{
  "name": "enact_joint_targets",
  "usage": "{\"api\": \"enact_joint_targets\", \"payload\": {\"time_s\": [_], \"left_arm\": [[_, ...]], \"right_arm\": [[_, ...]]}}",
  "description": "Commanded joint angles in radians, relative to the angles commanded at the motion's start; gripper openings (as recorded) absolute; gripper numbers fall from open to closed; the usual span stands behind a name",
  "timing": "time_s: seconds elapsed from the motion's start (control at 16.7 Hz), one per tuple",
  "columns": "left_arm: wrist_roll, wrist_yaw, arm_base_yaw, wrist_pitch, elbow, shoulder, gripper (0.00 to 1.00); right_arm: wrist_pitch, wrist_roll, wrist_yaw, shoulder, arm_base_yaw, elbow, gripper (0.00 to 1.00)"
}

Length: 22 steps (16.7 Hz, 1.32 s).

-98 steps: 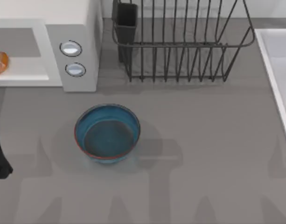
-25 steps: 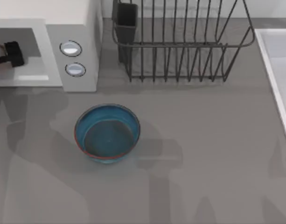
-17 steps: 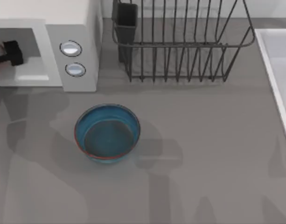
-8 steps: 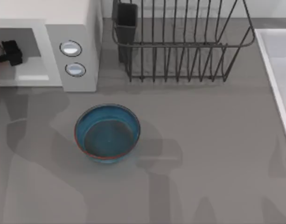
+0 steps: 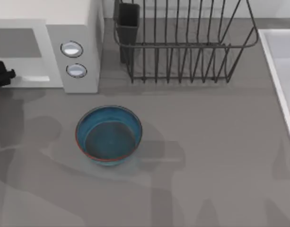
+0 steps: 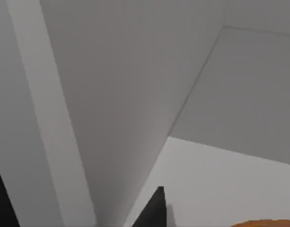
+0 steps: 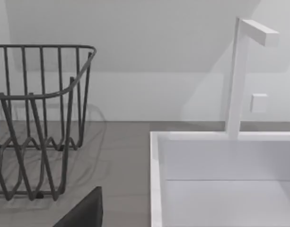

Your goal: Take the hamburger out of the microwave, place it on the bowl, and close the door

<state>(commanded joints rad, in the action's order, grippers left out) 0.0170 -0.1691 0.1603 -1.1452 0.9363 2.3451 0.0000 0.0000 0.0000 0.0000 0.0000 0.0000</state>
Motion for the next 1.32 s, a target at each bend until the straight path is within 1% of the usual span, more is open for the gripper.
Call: {"api": "enact_joint_targets", "payload": {"time_s": [0.36, 0.48, 0.6, 1.02, 1.14, 1.32], "left_arm": [[-0.016, 0.055, 0.058, -0.279, -0.420, -0.119, 0.00], [-0.020, 0.069, 0.073, -0.351, -0.514, -0.152, 0.00], [-0.023, 0.078, 0.082, -0.396, -0.566, -0.172, 0.00], [-0.025, 0.078, 0.079, -0.391, -0.571, -0.187, 0.00], [-0.025, 0.077, 0.079, -0.339, -0.567, -0.238, 0.00], [-0.025, 0.076, 0.079, -0.204, -0.562, -0.366, 0.00]], "right_arm": [[0.000, 0.000, 0.000, 0.000, 0.000, 0.000, 1.00], [0.000, 0.000, 0.000, 0.000, 0.000, 0.000, 1.00], [0.000, 0.000, 0.000, 0.000, 0.000, 0.000, 1.00], [0.000, 0.000, 0.000, 0.000, 0.000, 0.000, 1.00], [0.000, 0.000, 0.000, 0.000, 0.000, 0.000, 1.00], [0.000, 0.000, 0.000, 0.000, 0.000, 0.000, 1.00]]}}
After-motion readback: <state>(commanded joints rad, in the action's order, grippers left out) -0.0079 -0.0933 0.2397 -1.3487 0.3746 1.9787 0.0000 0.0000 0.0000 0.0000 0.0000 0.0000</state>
